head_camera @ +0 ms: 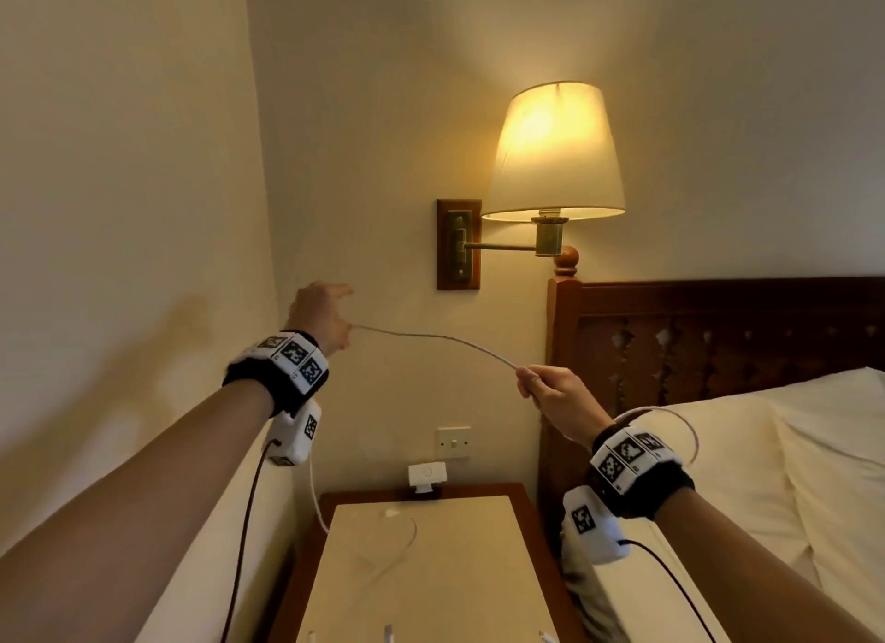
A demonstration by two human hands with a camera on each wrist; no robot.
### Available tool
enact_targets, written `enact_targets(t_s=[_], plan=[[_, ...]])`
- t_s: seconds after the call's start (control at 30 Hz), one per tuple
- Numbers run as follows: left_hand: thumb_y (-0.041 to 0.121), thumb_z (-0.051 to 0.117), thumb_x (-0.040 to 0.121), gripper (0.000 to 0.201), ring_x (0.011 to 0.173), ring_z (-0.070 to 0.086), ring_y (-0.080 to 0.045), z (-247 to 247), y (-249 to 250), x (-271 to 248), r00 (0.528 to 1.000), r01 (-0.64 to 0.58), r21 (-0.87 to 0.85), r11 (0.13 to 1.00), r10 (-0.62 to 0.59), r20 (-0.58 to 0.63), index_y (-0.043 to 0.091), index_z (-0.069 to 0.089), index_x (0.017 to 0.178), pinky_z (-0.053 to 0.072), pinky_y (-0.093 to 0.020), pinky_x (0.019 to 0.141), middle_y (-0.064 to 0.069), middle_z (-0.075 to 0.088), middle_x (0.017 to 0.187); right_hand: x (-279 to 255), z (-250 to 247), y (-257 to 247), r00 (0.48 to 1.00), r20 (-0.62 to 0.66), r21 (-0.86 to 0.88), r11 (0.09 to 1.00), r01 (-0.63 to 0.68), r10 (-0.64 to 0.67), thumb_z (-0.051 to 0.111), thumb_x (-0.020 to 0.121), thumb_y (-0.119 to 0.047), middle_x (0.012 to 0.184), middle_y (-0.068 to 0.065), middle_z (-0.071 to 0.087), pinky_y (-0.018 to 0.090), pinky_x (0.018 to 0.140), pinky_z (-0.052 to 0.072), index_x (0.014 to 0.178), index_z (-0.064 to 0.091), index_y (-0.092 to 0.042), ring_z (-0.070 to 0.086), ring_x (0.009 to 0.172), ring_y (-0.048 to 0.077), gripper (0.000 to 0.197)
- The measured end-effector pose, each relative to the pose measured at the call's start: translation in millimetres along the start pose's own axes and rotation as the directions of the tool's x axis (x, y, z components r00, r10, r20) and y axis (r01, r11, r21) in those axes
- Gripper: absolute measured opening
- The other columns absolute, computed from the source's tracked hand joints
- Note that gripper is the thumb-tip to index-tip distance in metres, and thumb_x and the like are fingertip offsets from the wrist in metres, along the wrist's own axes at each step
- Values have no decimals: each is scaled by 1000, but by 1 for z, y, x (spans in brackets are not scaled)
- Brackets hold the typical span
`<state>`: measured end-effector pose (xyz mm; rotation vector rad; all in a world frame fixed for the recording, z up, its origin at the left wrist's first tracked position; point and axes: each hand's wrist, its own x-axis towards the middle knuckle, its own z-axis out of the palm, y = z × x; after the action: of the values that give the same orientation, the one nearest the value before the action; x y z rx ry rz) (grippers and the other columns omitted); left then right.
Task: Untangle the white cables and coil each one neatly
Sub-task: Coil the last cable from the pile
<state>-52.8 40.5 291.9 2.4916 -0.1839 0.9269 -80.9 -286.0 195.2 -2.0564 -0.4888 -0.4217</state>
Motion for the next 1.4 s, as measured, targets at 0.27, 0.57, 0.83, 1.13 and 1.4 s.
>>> enact_targets(t_s=[0.27, 0.57, 0.83, 1.13, 1.4], plan=[[6, 55, 95, 40, 78, 68, -11, 43, 91, -72, 839, -243, -544, 803, 456, 298, 17, 53, 134, 56, -22, 63, 1, 63, 111, 21, 10, -59, 985, 101, -106, 983, 153, -143, 43, 103, -32, 53, -13, 52, 21, 55, 34, 69, 57, -22, 43, 50, 1, 38], [11, 71, 85, 7, 61, 53, -8, 20, 40, -38, 920, -343, -234, 910, 274, -282, 6, 74, 87, 41, -17, 67, 1, 63, 75, -10, -10, -24, 965, 250, 332, 930, -161, 78, 37, 104, -31, 55, -5, 32, 20, 43, 25, 73, 48, -14, 26, 46, 9, 38], [12, 66, 90, 12, 73, 62, -27, 24, -5, -32, 926, -128, -184, 975, 51, -374, 1, 71, 88, 43, -27, 70, -15, 70, 84, -18, -8, -31, 930, 348, 461, 842, -281, 120, 34, 105, -32, 55, -6, 30, 20, 42, 22, 74, 50, -14, 24, 44, 8, 39], [19, 47, 99, 21, 67, 57, -28, 40, -21, -52, 997, 18, -140, 990, -7, 81, 20, 59, 82, 41, -30, 61, -6, 62, 70, -7, -22, -67, 967, 254, 850, 469, -238, 32, 28, 100, -20, 58, -5, 26, 24, 51, 27, 85, 51, -11, 23, 50, 10, 29], [27, 40, 102, 37, 56, 40, -12, 32, 62, -93, 834, -130, -222, 966, 228, 503, 18, 46, 67, 35, -26, 59, 1, 46, 64, 7, -26, -91, 998, 49, 639, 769, -1, -40, 33, 105, -16, 72, 9, 69, 28, 66, 57, 106, 59, 2, 68, 66, 21, 32]])
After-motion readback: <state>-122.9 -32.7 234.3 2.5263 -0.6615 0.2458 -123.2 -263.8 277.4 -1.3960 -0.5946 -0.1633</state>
